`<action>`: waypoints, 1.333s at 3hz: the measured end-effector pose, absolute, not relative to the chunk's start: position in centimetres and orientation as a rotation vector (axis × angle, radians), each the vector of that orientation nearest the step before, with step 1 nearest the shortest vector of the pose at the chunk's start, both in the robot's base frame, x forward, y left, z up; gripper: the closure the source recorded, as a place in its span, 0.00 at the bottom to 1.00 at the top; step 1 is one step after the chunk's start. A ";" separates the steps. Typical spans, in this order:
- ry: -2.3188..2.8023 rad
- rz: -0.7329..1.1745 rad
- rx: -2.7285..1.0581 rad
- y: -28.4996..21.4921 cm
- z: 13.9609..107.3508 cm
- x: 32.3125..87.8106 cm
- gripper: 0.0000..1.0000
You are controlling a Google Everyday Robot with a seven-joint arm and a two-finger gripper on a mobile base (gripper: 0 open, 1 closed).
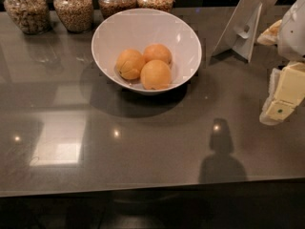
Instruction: Pick orange from white bowl
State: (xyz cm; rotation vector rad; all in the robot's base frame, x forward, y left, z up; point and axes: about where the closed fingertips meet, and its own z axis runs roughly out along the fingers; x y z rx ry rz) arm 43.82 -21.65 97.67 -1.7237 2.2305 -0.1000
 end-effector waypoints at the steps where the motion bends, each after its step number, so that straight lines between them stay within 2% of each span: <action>1: 2.222 -0.095 -1.721 -21.4 97.8 44.1 0.00; 4: 2.175 -0.016 -1.551 -16.6 98.2 49.6 0.00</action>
Offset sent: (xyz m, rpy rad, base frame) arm 0.0233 0.0271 0.0027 0.0772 -0.0258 0.0305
